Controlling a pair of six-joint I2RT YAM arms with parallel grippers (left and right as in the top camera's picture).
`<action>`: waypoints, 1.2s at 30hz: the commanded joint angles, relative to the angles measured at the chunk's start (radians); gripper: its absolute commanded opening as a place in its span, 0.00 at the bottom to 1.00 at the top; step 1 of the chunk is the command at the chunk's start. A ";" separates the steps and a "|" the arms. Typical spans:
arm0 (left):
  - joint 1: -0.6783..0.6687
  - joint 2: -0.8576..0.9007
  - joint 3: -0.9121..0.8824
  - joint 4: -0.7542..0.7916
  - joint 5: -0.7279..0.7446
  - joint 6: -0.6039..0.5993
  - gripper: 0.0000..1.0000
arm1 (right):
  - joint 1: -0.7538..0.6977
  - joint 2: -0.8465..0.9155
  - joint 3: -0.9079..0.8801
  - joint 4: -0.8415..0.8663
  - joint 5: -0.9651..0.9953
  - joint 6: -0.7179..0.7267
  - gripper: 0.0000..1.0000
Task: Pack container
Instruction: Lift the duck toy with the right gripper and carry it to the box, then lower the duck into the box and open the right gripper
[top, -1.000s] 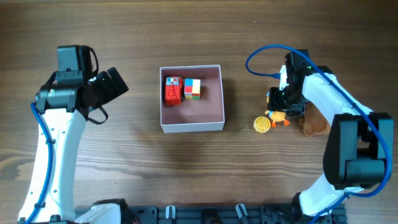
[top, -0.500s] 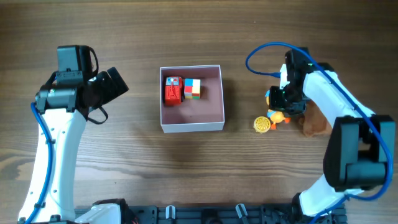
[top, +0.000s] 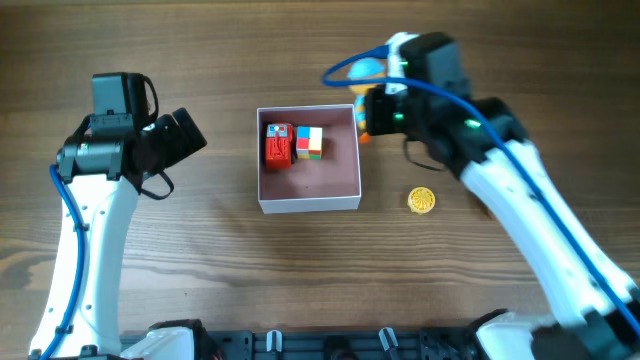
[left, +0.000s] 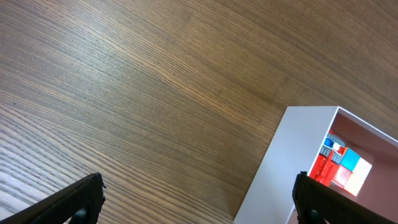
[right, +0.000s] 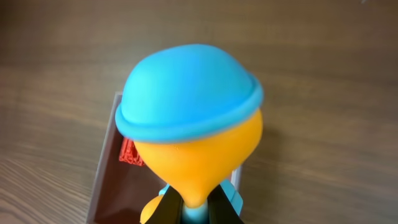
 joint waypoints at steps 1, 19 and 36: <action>0.006 0.008 -0.010 0.002 0.011 -0.013 0.98 | 0.026 0.129 -0.008 0.010 0.006 0.138 0.04; 0.006 0.008 -0.010 0.002 0.011 -0.013 0.98 | 0.026 0.386 -0.008 0.032 -0.010 0.155 0.05; 0.006 0.008 -0.010 0.003 0.011 -0.013 0.98 | 0.031 0.386 -0.008 0.041 -0.036 0.158 0.66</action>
